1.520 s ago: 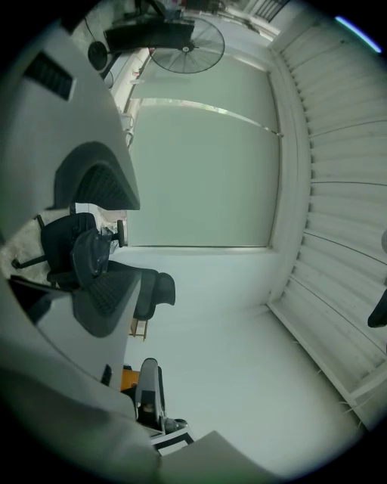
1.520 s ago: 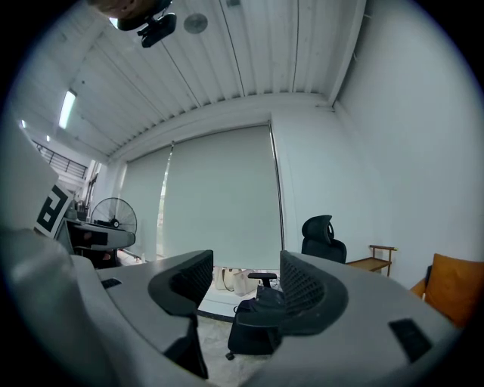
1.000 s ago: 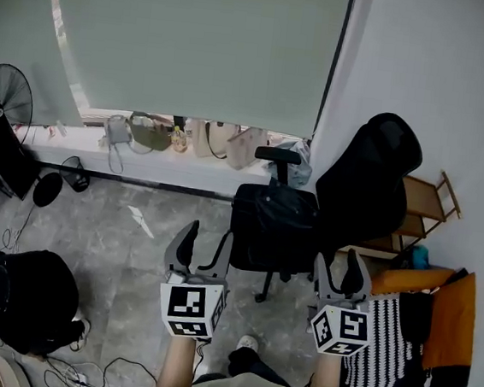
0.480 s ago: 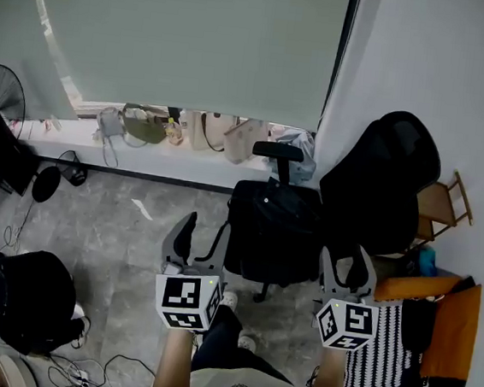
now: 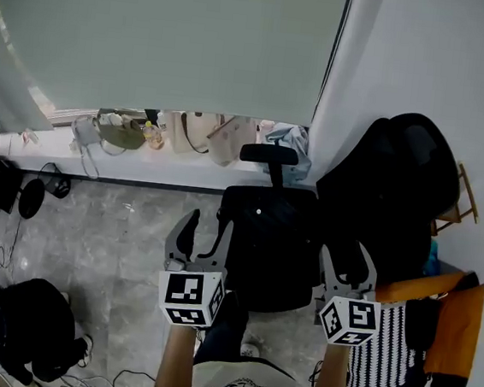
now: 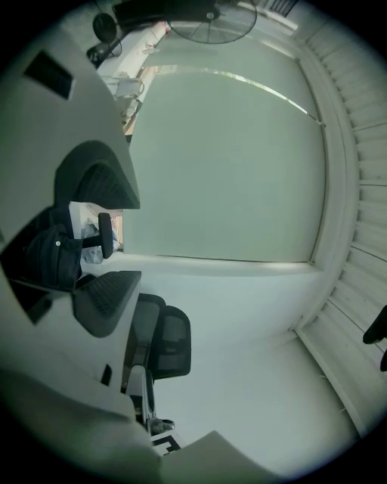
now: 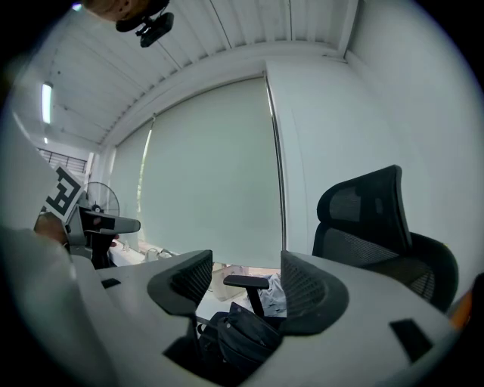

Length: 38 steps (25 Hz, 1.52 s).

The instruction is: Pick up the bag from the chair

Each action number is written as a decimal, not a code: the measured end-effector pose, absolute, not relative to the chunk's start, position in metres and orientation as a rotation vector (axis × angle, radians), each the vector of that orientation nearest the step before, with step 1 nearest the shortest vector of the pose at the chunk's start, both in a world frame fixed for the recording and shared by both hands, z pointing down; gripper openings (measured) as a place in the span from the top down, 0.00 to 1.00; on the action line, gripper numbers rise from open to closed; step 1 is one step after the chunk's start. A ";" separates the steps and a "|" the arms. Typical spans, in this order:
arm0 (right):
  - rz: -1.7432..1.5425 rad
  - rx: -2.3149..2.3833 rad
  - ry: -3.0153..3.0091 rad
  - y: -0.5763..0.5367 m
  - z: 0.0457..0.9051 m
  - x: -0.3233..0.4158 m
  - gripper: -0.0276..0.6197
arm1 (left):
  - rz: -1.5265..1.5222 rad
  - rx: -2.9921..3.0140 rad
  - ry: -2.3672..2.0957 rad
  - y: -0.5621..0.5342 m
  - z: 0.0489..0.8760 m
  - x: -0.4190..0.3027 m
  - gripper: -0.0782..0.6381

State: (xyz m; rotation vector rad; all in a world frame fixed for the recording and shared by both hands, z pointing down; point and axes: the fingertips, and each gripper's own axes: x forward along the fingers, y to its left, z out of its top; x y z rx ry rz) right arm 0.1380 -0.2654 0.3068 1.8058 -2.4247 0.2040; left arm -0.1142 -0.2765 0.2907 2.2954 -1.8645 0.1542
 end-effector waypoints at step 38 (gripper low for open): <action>0.535 1.653 -1.991 -0.487 0.610 0.217 0.49 | 0.677 2.563 -1.082 -0.597 0.593 -0.020 0.53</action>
